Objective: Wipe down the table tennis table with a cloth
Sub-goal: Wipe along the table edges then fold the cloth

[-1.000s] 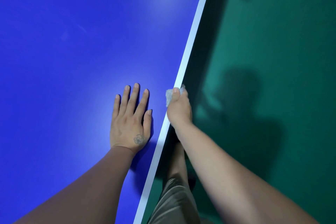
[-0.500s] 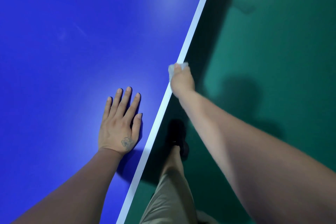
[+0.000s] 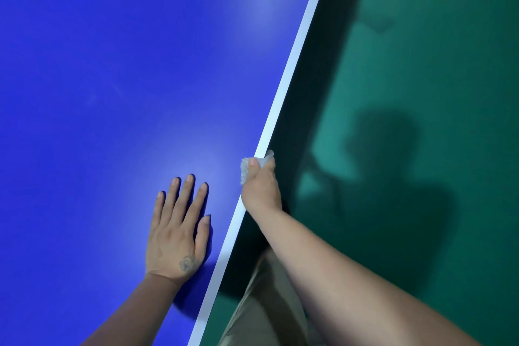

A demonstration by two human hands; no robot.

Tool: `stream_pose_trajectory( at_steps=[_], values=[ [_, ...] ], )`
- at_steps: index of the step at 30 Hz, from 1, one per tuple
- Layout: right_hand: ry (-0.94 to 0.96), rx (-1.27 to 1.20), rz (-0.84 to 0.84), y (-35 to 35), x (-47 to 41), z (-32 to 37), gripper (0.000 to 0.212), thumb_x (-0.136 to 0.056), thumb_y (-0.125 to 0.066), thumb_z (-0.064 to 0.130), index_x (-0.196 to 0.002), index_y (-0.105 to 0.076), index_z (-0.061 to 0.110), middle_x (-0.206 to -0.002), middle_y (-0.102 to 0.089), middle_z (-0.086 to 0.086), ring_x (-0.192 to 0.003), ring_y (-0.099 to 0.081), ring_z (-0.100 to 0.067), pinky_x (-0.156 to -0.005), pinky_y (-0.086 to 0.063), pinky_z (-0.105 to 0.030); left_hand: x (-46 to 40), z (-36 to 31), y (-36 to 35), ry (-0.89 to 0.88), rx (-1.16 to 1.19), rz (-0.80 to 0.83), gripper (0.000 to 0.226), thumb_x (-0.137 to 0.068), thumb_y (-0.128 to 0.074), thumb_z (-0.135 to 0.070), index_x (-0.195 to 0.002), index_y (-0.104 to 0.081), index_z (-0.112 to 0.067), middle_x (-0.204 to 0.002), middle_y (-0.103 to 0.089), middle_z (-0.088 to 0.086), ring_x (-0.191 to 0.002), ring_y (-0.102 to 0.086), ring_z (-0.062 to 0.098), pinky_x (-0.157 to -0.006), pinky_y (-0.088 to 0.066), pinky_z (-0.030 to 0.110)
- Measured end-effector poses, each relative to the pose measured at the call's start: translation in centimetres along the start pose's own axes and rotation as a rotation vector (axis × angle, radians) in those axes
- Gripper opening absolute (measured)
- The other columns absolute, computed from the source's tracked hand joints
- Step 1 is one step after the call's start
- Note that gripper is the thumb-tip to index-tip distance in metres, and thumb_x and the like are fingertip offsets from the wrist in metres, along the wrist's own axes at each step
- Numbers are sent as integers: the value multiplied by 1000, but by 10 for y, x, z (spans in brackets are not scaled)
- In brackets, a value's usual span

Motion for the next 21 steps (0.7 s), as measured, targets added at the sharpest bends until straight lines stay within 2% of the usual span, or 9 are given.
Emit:
stream_pose_trajectory(
  at_steps=[4,6,7,9,11,13,15,18,21],
  values=[
    [-65,31,-20,20,-33,32,59,-114,-23,50,-168,-13,26,-155,-51,2,-119,-60,-27,-88,-38,-34,-17,-7,3,-13,26,46,59,-109,-41,-30,-164,-40,-9,-176,-28,9,-165,-20,34,-128,-24,66],
    [-68,-6,-12,30,-57,47,52,-113,-26,51,-158,-34,25,-137,-65,3,-111,-65,-24,-87,-41,-33,-51,-19,6,-40,83,44,59,-111,-41,-30,-165,-37,-7,-176,-27,8,-165,-20,30,-130,-23,62],
    [-60,-50,-24,36,-73,57,46,-113,-29,51,-145,-46,23,-122,-71,3,-100,-66,-22,-85,-43,-33,-73,-27,8,-54,114,33,58,-112,-41,-29,-166,-36,-8,-176,-27,7,-165,-19,28,-131,-22,60],
    [-38,-113,-67,50,-102,80,40,-112,-32,50,-125,-55,21,-96,-70,3,-83,-64,-18,-79,-45,-32,-124,-41,14,-66,177,-8,57,-113,-42,-27,-166,-36,-9,-176,-27,6,-166,-17,26,-132,-20,56],
    [-32,-118,-95,65,-122,104,39,-113,-33,49,-124,-59,22,-91,-69,6,-82,-64,-16,-76,-44,-29,-181,-53,17,-69,227,-42,56,-114,-43,-27,-167,-34,-9,-177,-24,6,-167,-13,25,-134,-17,53],
    [-9,-124,-114,75,-131,120,39,-113,-33,48,-129,-58,24,-98,-69,6,-87,-64,-16,-81,-44,-31,-238,-65,15,-76,232,-49,57,-115,-41,-29,-168,-32,-10,-178,-21,7,-167,-10,26,-135,-12,49],
    [13,-76,-129,79,-124,120,43,-114,-32,48,-145,-50,24,-117,-70,1,-103,-66,-23,-89,-44,-35,-289,-76,12,-88,228,-42,57,-115,-37,-31,-167,-32,-10,-178,-22,8,-167,-11,27,-136,-10,47],
    [39,-4,-103,69,-100,99,60,-114,-32,46,-169,-20,26,-155,-54,-7,-138,-53,-32,-106,-40,-37,-347,-88,4,-121,209,-38,58,-114,-35,-31,-166,-33,-7,-176,-27,10,-166,-16,29,-136,-10,45],
    [28,-11,-89,55,-79,74,62,-114,-27,48,-170,-13,28,-156,-54,-6,-137,-53,-33,-107,-42,-39,-384,-96,-7,-180,160,-12,58,-113,-35,-31,-166,-33,-7,-175,-29,12,-165,-19,31,-135,-10,45]
  ],
)
Point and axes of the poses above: each hand's wrist, its own x-axis away from the middle knuckle, its own y-axis out of the back of the hand, z = x × y, the point moved 6 cm from there along -x, towards the middle knuckle
